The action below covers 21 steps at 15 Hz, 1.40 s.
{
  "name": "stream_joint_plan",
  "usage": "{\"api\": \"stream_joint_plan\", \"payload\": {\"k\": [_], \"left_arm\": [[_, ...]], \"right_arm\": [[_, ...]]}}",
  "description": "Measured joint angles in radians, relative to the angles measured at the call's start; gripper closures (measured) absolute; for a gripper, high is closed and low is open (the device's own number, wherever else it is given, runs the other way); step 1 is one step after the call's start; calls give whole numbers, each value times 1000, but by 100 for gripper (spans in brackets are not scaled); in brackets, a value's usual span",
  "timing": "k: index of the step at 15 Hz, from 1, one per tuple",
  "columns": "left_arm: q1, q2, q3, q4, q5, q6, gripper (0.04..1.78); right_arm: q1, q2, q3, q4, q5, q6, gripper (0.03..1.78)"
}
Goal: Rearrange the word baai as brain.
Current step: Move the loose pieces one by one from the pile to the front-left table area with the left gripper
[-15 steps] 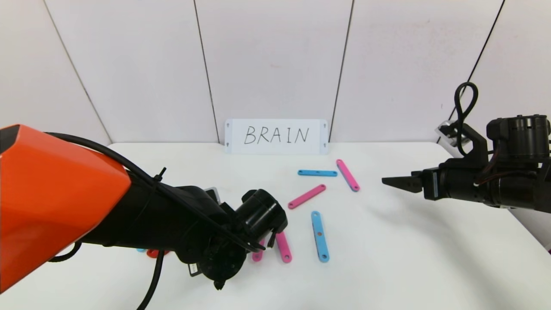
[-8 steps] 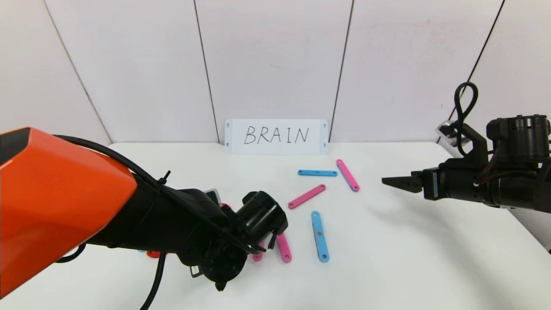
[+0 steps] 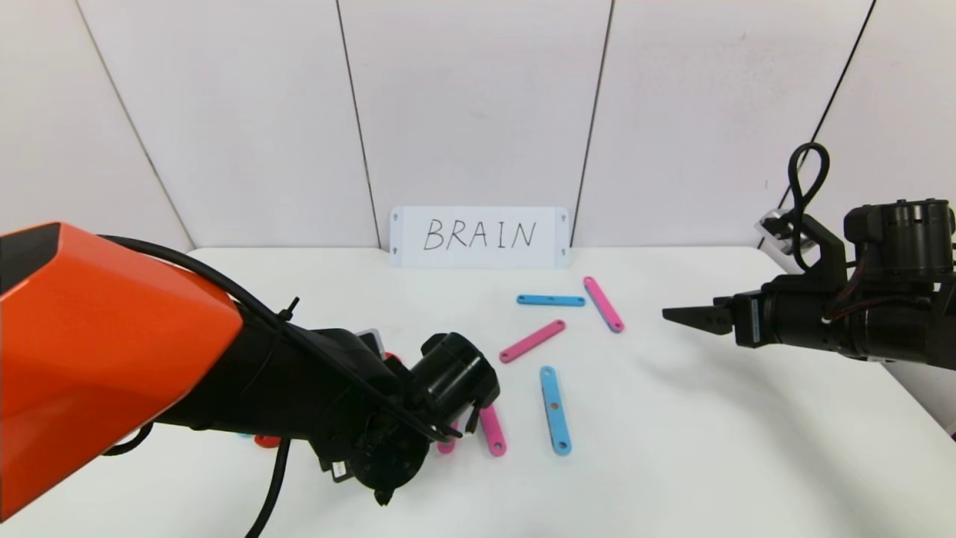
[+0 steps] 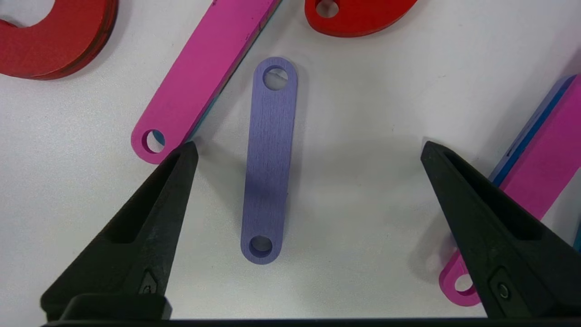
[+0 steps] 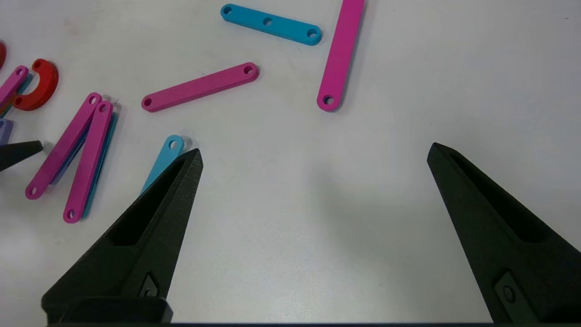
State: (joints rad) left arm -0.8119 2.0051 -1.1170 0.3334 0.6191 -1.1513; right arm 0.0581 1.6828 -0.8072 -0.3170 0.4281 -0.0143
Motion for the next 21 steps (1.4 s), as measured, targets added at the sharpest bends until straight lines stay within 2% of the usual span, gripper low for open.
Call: {"api": "stream_joint_plan", "payload": {"k": [4,17,21], "left_arm": [[-1,-7,-1,-13,-10,0,8],[7,-30,10,-65,-131,19,8],[22,-30,10,-84,-135,25,8]], "right_arm": [[1,0,0,0,0,-1,8],[3,0,3,0,-2,-1,8],[5,-1,4,0,-1,-1,8]]}}
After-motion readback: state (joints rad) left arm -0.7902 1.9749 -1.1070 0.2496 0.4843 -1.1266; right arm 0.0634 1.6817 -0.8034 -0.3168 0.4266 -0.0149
